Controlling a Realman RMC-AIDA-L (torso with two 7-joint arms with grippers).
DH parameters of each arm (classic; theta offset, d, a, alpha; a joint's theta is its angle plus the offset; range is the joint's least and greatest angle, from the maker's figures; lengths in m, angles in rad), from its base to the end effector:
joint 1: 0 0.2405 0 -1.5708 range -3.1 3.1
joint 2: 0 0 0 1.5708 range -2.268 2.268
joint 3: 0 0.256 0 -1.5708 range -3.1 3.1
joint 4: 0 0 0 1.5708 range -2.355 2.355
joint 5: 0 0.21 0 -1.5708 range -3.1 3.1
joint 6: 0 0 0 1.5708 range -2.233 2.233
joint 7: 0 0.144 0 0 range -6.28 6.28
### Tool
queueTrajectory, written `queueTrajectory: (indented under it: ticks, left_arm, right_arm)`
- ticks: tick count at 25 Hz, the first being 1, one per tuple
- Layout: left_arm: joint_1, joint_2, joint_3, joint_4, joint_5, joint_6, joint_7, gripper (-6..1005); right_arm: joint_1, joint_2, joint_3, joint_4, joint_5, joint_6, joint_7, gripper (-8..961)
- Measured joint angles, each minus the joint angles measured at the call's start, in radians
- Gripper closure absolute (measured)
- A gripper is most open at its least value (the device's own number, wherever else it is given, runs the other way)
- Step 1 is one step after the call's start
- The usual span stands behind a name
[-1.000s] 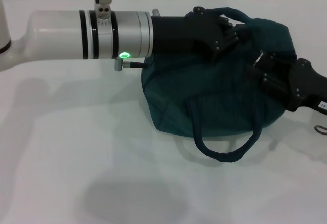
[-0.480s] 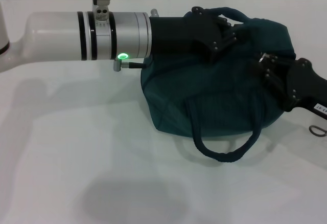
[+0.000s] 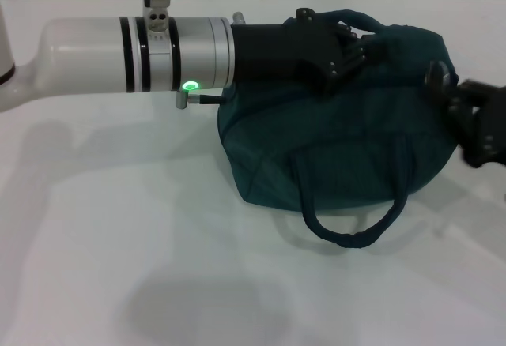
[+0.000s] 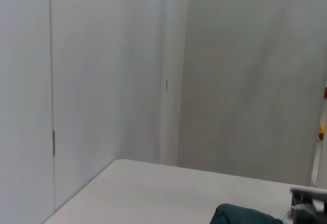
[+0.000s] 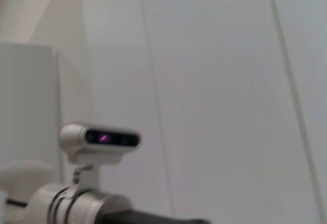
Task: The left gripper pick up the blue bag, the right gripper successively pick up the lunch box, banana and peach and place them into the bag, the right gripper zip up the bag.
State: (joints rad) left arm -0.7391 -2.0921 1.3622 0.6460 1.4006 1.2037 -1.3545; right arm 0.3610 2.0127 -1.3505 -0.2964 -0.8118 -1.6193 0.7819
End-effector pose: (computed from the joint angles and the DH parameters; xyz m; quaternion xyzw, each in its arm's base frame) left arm -0.1206 0.3796 -0.0651 -0.9490 -0.0814 -0.2905 0.0920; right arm 0.2678 0.2861 -0.0013 -0.8289 0.1273 0.4721 0.2719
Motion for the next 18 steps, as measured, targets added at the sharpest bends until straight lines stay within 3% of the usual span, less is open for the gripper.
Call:
queueTrajectory:
  ticks: [7,18]
  left_arm:
    - [0.002,0.002,0.001,0.000,0.000,0.001,0.000,955]
    - [-0.015,0.007,0.006,0.007,0.043,0.008,-0.049,955]
  right_arm:
    - [-0.046,-0.006,0.153,0.058,0.000,-0.045,-0.041,915]
    - [-0.090,-0.008,0.291,0.116,-0.001,-0.035,-0.079,934]
